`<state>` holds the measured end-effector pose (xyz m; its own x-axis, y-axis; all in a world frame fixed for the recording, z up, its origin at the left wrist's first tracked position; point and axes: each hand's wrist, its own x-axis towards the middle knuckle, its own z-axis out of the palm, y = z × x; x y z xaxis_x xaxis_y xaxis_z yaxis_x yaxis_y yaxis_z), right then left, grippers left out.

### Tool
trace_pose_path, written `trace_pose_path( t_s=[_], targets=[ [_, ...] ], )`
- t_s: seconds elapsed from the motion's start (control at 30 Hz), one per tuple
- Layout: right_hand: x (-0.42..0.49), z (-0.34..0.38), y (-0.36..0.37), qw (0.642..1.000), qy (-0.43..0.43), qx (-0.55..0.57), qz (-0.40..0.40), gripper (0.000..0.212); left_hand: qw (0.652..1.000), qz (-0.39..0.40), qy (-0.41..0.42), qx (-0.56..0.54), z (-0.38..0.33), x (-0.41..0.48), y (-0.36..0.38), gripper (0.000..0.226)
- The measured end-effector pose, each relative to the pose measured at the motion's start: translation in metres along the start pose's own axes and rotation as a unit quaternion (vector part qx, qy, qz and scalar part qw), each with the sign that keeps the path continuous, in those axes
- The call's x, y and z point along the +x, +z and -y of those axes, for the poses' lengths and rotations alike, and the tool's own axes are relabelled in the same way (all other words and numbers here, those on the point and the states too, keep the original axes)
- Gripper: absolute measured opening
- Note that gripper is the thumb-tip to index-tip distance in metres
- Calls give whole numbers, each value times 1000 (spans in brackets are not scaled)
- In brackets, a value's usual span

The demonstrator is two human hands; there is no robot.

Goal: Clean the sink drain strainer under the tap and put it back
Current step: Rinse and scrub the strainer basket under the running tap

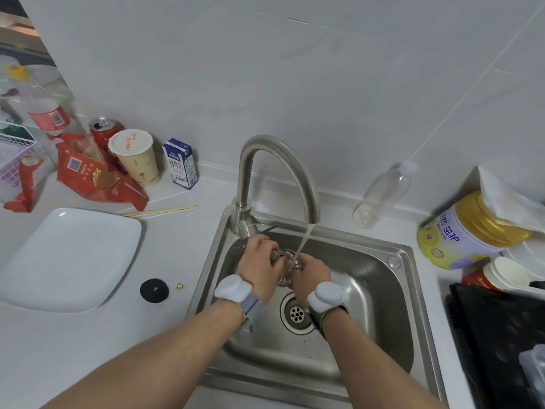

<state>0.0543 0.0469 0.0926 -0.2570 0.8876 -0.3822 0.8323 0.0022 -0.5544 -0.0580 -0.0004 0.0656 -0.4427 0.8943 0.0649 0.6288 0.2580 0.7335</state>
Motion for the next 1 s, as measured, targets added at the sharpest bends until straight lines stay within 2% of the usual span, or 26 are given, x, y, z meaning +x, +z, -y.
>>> trace_pose_path(
  t_s=[0.1, 0.17, 0.23, 0.3, 0.4, 0.5, 0.6, 0.7, 0.83, 0.9, 1.0],
  targets=[
    [-2, 5, 0, 998, -13, -54, 13, 20, 983, 54, 159, 79, -6, 3, 5, 23],
    [-4, 4, 0, 1000, -8, 14, -1, 21, 953, 40, 249, 169, -3, 5, 7, 30],
    [-8, 3, 0, 997, -9, 78, -29, 21, 931, 17, 279, 235, -1, 10, -1, 33],
    [-10, 4, 1, 995, -22, 90, -45, 20, 910, 41, 292, 291, 2, 12, -4, 25],
    [-9, 10, 0, 994, -21, 98, -45, 18, 930, 73, 270, 239, 5, 5, -4, 12],
    [-9, 12, 1, 996, -17, 87, -27, 20, 951, 120, 239, 152, 11, -4, -4, 38],
    [-11, 9, 2, 986, 5, 165, 1, 16, 939, 147, 282, 134, 12, -3, -7, 51],
    [-11, 4, 4, 977, 17, 213, 14, 18, 928, 160, 308, 133, 11, 1, -8, 46],
    [-13, 7, 8, 985, 21, 173, -2, 17, 932, 130, 300, 157, 17, 7, 3, 40],
    [-13, 9, 8, 991, 22, 130, -34, 18, 950, 110, 251, 152, 17, 9, 11, 36],
    [-15, 11, 8, 992, 7, 102, -75, 20, 987, 89, 59, 118, 14, 14, 17, 18]
  ],
)
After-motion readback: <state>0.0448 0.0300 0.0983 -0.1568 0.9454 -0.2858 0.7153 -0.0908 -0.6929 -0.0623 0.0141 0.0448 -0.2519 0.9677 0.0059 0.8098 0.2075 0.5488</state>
